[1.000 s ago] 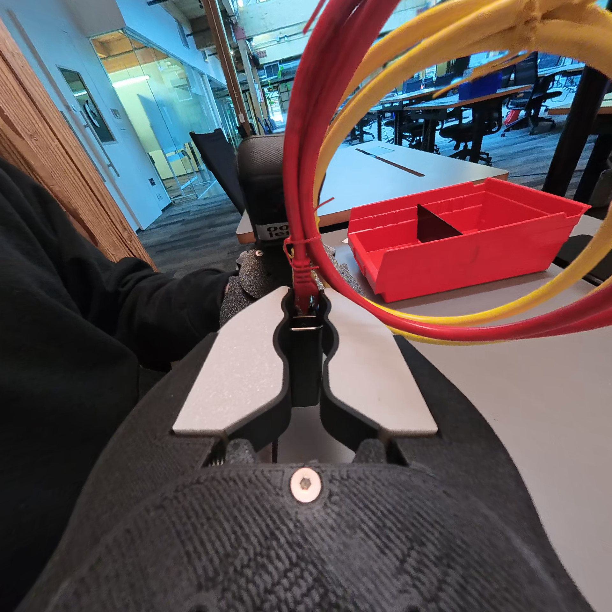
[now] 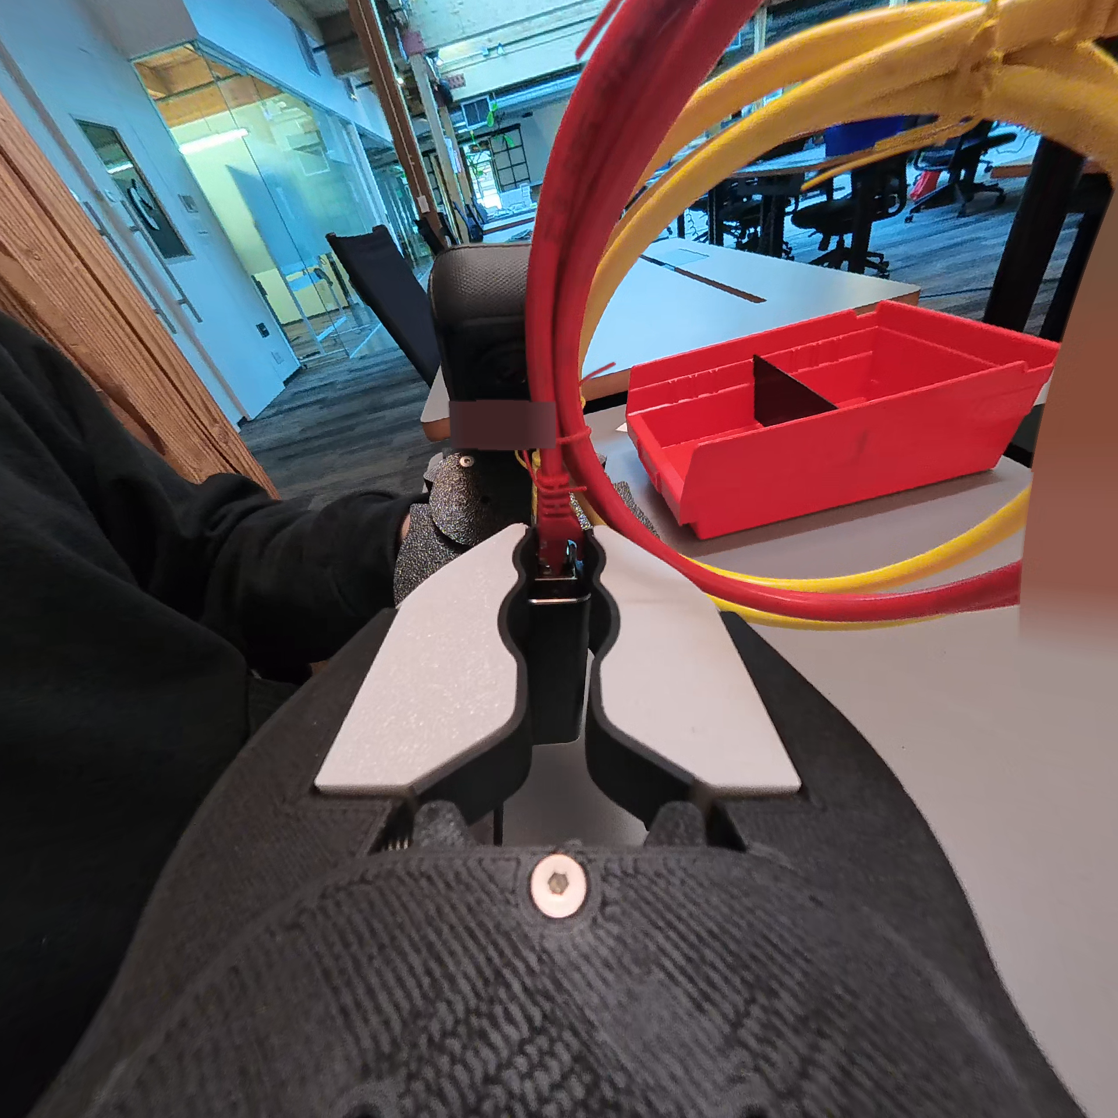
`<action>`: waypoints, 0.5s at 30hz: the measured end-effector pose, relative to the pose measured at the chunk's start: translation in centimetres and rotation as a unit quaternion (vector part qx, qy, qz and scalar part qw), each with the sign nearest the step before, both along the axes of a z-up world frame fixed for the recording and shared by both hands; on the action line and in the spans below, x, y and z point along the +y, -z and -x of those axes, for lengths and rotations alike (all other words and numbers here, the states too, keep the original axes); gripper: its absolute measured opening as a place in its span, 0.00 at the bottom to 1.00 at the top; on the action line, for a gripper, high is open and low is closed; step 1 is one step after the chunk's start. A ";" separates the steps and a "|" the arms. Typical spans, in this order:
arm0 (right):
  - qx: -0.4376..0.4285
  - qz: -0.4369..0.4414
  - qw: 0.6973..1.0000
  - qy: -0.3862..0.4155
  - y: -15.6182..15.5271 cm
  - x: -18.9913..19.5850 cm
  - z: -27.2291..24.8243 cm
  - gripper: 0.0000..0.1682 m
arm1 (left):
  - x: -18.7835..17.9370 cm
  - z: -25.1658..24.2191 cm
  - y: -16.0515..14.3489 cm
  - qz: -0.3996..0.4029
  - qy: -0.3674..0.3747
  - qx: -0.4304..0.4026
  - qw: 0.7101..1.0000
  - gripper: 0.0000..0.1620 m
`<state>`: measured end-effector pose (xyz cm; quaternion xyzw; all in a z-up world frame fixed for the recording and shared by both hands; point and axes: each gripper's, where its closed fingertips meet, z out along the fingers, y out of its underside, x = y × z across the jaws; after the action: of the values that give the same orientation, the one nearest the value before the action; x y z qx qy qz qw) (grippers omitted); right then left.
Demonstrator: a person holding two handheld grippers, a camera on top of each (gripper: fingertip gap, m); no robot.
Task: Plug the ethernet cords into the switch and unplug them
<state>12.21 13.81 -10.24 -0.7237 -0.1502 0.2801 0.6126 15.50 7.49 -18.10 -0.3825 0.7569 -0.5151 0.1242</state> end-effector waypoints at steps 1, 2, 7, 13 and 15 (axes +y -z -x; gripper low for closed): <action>0.000 0.001 1.000 0.000 0.0 0.0 0.0 0.09 | 0.0 0.0 0.0 0.002 0.000 0.000 1.000 0.30; 0.000 0.002 1.000 0.000 0.1 0.1 0.0 0.09 | 0.0 0.0 0.1 0.003 0.000 0.000 1.000 0.30; 0.000 0.005 1.000 -0.001 0.2 0.2 0.0 0.09 | 0.2 0.0 0.2 0.004 -0.001 0.003 1.000 0.30; 0.009 0.000 1.000 -0.001 0.1 0.4 0.0 0.09 | 0.3 0.0 0.0 0.007 -0.004 0.004 1.000 0.30; 0.002 -0.003 1.000 0.001 -0.1 0.3 0.2 0.09 | 0.2 0.1 -0.2 0.006 -0.002 0.000 1.000 0.30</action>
<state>12.04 14.14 -10.16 -0.7215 -0.1490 0.2801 0.6154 15.35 7.72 -17.93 -0.3849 0.7530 -0.5194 0.1230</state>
